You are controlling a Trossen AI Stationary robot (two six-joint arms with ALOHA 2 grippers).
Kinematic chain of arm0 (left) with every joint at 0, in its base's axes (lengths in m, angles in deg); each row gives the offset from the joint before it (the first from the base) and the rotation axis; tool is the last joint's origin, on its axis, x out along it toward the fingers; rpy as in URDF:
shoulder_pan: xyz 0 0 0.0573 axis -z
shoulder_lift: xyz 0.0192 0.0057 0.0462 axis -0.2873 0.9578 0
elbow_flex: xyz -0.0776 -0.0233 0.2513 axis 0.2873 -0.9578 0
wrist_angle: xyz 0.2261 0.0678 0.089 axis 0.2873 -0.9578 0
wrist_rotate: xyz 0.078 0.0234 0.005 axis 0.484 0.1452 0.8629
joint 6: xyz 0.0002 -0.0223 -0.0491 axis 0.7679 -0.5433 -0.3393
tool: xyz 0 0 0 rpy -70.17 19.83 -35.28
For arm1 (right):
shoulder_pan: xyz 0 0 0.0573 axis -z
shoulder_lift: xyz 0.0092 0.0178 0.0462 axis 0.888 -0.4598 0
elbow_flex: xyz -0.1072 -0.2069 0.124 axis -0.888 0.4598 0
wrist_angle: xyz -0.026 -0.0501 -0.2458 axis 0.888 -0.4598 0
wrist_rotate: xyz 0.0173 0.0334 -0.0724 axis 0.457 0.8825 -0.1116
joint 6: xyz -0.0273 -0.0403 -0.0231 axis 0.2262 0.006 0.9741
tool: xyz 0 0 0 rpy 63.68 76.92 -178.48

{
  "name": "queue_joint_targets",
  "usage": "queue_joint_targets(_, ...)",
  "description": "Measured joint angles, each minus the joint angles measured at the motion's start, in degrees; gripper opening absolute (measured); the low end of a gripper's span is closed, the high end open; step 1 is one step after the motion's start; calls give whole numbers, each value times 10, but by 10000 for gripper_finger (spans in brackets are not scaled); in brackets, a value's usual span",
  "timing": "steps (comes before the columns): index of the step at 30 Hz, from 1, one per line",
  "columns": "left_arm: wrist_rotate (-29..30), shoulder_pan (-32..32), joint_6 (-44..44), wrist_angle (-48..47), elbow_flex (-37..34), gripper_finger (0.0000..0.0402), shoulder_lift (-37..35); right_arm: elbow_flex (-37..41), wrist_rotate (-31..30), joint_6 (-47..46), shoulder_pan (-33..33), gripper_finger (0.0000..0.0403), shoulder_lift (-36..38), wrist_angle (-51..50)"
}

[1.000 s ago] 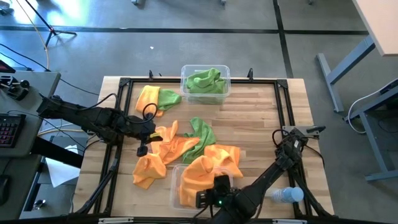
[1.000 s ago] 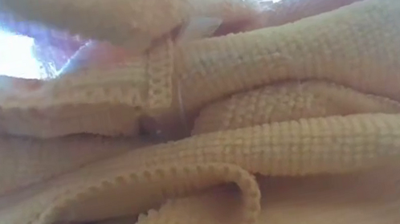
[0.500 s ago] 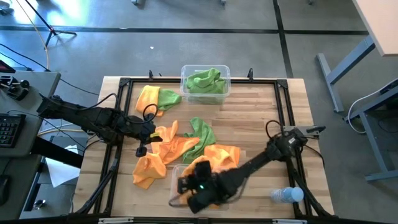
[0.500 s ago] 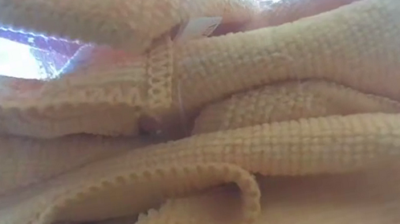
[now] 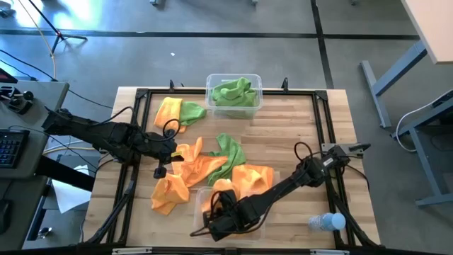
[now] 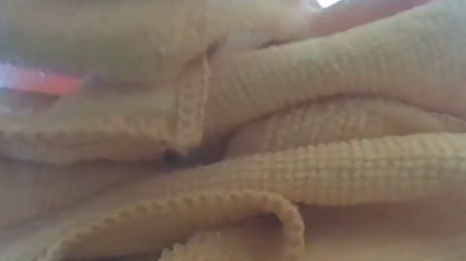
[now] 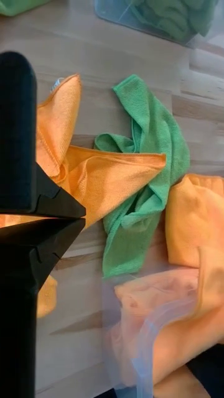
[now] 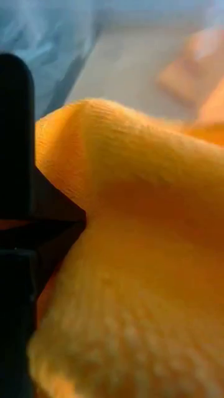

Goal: Sort microfiber towel by color & place in baskets
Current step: Put the yellow towel into the bottom transparent bin

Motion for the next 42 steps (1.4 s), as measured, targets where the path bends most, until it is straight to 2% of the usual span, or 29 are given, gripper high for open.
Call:
queue_joint_targets(6, 0, 0, 1, 0, 0, 0, 0, 0, 62, 73, -17, 1, -12, -8)
queue_joint_targets(11, 0, 0, 15, 0, 0, 0, 0, 0, 111, 81, -25, 2, -14, -44)
queue_joint_targets(16, 0, 0, 15, 0, 0, 0, 0, 0, 127, 92, -29, 2, -14, -55)
queue_joint_targets(20, 0, 0, 15, 1, 0, 0, 0, 0, 160, 138, -28, 2, -14, -49)
queue_joint_targets(22, 0, 0, 15, 1, 0, 0, 0, 0, 163, 147, -27, 2, -14, -49)
queue_joint_targets(28, 0, 0, 14, 1, 0, 0, 0, 0, 115, 135, -24, 2, -13, -39)
queue_joint_targets(38, 1, 0, 24, 1, 0, 0, 0, 0, 201, 180, 8, 2, -65, -8)
queue_joint_targets(42, 1, 0, 24, 0, 0, 0, 0, -1, 202, 177, 11, 2, -72, -5)
